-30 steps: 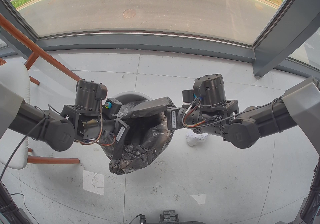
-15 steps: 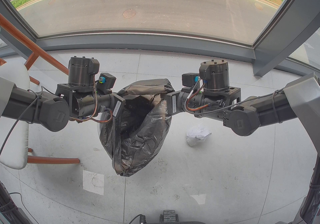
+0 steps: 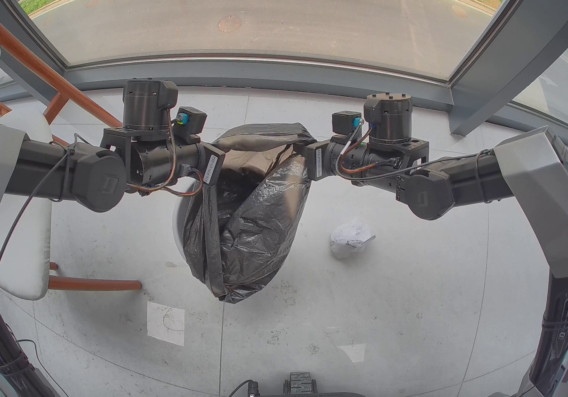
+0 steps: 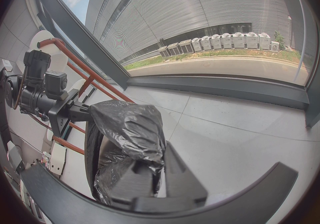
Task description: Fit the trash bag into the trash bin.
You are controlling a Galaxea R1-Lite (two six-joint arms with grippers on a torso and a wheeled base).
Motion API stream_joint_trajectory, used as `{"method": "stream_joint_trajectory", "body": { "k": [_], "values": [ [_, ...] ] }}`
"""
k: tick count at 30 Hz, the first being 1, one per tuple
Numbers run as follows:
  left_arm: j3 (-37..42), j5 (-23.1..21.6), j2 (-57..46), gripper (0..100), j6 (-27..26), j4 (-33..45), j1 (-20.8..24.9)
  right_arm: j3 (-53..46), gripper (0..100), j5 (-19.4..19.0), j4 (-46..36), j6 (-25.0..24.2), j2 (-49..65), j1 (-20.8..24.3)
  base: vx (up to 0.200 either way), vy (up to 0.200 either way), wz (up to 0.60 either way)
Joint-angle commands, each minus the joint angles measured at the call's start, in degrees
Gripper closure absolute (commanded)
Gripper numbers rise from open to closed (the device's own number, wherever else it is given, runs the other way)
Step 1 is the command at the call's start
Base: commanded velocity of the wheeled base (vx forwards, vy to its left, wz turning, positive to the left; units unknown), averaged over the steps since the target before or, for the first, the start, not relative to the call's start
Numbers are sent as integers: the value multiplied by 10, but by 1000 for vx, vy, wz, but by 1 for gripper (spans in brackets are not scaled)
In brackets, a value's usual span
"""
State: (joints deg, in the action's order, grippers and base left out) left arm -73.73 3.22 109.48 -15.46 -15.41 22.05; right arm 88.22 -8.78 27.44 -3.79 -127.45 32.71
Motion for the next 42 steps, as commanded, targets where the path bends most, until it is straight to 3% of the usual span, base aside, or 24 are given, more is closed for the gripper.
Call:
{"method": "stream_joint_trajectory", "body": {
  "k": [1,14,19,31,32,42],
  "values": [
    [1,0,6,100,1,-1,-1,-4,0,0,2,-3,-3,-4,0,0,0],
    [-11,2,26,100,0,-1,-18,-212,0,-33,35,-2,83,-2,0,0,0],
    [-16,2,31,100,0,-3,-27,-249,0,-30,106,-6,89,-2,0,0,0],
    [-60,3,71,100,-2,-7,-46,-284,0,-30,136,-7,99,-5,0,0,0],
    [-60,3,72,0,-2,-7,-46,-285,0,-30,136,-7,99,-6,0,0,0],
    [-44,2,64,0,1,0,-45,-290,0,-29,136,-8,104,-6,0,0,0]
  ]
}}
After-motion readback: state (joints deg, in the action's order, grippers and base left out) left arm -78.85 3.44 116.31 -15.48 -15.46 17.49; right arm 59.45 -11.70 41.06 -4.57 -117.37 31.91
